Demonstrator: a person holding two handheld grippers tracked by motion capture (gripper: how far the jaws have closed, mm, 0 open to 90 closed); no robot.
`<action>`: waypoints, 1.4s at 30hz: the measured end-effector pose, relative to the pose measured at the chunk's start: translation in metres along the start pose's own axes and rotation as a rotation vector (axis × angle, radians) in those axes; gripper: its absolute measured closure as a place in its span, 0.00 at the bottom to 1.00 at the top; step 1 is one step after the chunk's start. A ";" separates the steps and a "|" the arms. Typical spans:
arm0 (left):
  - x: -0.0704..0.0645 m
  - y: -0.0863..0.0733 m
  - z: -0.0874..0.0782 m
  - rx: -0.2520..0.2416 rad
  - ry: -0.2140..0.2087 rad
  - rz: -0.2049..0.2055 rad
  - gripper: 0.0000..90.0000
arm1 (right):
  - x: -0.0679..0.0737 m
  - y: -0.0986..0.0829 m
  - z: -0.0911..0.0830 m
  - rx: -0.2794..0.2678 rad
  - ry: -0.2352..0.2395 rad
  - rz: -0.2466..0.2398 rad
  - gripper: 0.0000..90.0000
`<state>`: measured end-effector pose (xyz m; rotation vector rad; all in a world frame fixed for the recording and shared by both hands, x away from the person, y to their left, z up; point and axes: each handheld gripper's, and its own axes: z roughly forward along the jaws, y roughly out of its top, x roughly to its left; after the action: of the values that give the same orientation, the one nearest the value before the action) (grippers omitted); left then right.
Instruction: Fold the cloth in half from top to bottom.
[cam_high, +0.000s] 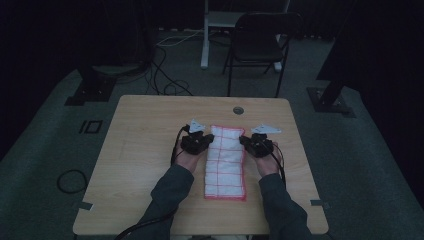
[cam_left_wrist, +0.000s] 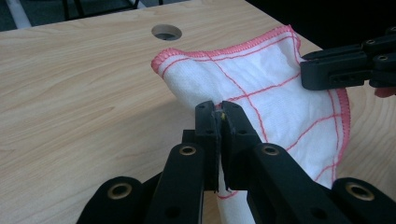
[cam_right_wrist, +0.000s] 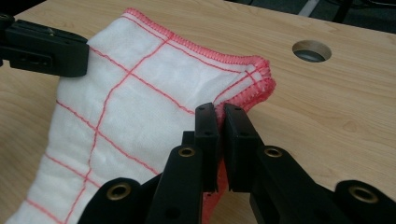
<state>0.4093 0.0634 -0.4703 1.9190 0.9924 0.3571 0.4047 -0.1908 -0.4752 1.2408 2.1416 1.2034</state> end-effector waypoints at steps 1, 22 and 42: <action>-0.001 -0.001 -0.001 0.001 0.001 0.005 0.97 | 0.001 0.000 -0.001 -0.002 0.001 -0.004 0.95; -0.015 -0.021 -0.025 -0.008 -0.013 0.026 0.97 | 0.015 -0.015 -0.013 0.004 0.043 -0.031 0.95; -0.026 -0.049 -0.040 0.005 -0.030 -0.004 0.96 | 0.028 -0.036 -0.019 0.023 0.089 -0.042 0.95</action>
<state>0.3449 0.0800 -0.4858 1.9208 0.9784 0.3234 0.3584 -0.1848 -0.4915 1.1663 2.2402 1.2412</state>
